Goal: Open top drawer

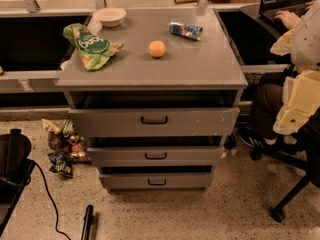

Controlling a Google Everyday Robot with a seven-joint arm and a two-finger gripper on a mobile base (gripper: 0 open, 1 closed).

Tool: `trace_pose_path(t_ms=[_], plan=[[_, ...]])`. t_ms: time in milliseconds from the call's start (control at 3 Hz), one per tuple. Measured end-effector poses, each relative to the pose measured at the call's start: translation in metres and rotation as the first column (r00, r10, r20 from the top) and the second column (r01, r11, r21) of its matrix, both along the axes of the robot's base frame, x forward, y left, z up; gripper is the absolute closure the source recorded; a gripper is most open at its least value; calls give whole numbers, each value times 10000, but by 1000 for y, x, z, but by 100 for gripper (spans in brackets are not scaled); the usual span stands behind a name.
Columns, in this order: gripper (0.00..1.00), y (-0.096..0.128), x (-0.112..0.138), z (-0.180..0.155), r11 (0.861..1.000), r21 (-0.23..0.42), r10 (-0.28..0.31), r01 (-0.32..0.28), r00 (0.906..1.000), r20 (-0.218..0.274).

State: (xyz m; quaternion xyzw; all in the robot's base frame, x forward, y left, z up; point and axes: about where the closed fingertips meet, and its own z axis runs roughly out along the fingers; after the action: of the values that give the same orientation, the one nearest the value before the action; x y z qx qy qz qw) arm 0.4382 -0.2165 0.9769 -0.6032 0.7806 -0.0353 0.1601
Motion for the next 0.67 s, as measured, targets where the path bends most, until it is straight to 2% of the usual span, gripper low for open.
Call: trace_pose_path(t_ms=[667], plan=[[0, 6, 5, -13, 9996, 129, 234, -235, 9997, 114]])
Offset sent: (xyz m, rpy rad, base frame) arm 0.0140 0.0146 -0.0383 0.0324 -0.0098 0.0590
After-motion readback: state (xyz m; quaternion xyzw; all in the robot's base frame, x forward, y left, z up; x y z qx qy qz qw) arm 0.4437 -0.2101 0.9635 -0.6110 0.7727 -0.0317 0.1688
